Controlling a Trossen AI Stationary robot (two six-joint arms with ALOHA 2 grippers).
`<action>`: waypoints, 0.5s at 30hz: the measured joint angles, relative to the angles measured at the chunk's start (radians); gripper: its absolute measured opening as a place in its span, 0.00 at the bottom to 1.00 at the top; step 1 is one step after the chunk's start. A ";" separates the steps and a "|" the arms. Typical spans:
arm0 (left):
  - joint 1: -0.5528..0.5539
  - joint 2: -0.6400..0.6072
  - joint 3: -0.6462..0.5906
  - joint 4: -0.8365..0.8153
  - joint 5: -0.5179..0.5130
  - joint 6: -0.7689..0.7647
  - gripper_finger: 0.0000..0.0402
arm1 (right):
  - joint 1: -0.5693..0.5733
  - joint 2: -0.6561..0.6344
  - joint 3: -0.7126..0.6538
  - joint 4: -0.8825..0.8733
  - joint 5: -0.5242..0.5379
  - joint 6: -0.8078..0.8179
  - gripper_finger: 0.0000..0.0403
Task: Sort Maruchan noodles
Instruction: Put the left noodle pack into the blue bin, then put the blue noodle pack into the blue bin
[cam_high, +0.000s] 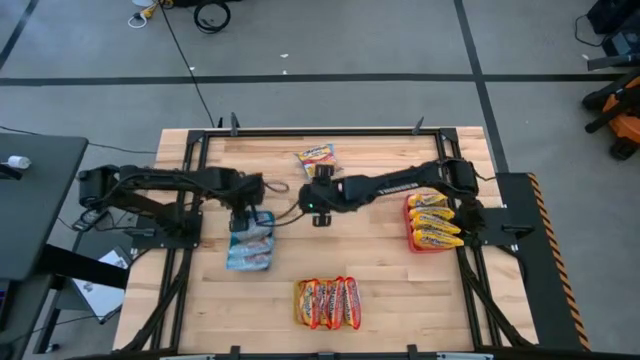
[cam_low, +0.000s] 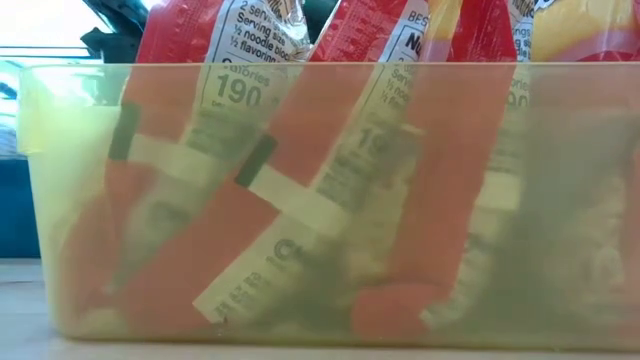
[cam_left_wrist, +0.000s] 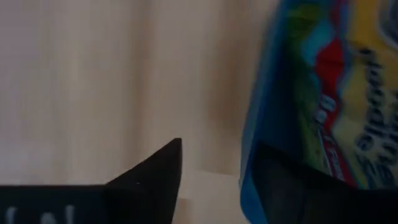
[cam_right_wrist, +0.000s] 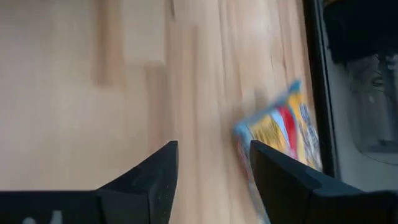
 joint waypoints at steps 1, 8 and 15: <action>0.029 -0.010 -0.001 0.007 -0.028 -0.007 0.49 | -0.017 0.006 -0.003 0.000 0.000 -0.024 0.51; 0.205 -0.066 -0.002 0.000 -0.028 -0.025 0.63 | -0.122 0.102 -0.001 0.094 -0.049 -0.079 0.53; 0.214 -0.168 0.000 -0.004 0.025 -0.023 0.66 | -0.159 0.217 0.001 0.152 0.065 0.023 0.52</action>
